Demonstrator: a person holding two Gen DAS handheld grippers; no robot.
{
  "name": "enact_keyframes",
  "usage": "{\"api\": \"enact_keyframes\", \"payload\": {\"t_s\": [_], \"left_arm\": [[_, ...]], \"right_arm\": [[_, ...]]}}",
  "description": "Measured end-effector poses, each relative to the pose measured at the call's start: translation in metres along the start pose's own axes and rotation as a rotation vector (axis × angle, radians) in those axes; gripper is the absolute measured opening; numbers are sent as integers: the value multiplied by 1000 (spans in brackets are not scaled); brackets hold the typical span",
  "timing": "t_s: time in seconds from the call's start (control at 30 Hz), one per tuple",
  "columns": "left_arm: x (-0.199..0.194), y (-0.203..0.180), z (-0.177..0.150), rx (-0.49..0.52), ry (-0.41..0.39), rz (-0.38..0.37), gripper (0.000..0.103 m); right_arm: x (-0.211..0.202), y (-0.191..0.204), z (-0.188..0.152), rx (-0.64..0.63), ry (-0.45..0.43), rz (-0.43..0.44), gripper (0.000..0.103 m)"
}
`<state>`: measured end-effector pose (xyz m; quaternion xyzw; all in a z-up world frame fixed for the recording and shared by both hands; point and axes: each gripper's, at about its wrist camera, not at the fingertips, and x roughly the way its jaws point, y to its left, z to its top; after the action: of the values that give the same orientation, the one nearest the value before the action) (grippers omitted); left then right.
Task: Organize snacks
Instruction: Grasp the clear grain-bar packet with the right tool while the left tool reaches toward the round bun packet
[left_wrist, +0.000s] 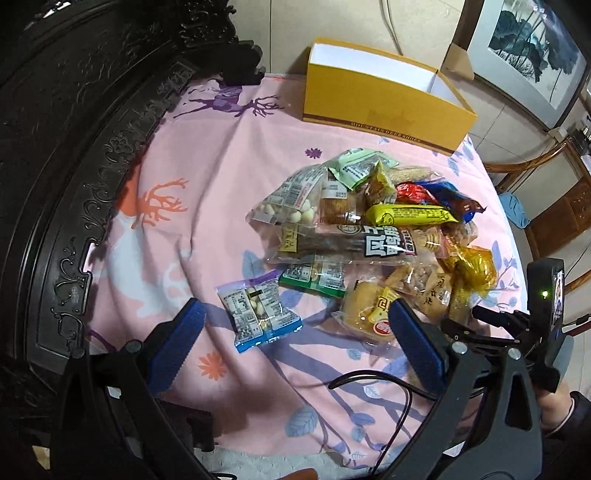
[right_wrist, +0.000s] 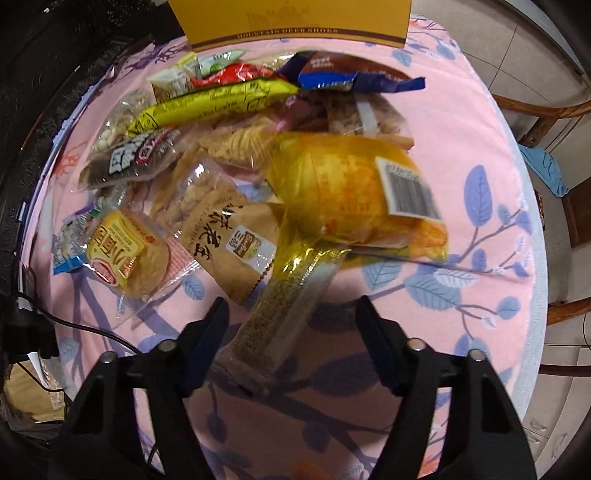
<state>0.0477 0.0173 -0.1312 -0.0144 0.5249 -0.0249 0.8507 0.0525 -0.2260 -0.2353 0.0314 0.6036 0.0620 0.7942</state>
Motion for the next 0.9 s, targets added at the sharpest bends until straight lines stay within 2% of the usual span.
{"api": "enact_keyframes", "payload": {"t_s": [0.03,0.13,0.23,0.37,0.63,0.9], "left_arm": [[3,-1,0,4,3,1,101],[13,-5,2,16,21,-3,101],[21,-11,4,29,33,-12,101],[35,-23,4,58,59,-27,101],[74,-51,-6,117,139,-73,101],[113,-67,-25,198,215,-123,100]], "right_arm": [[0,0,-1,-4,-7,-5,67],[-1,3,-1,-36,-34,-37,57],[-1,5,0,-68,-58,-88,39],[-3,-3,-4,-71,-71,-103,31],[-13,-29,-25,-25,-48,-110,29],[-13,-28,-28,-16,-46,-107,29]]}}
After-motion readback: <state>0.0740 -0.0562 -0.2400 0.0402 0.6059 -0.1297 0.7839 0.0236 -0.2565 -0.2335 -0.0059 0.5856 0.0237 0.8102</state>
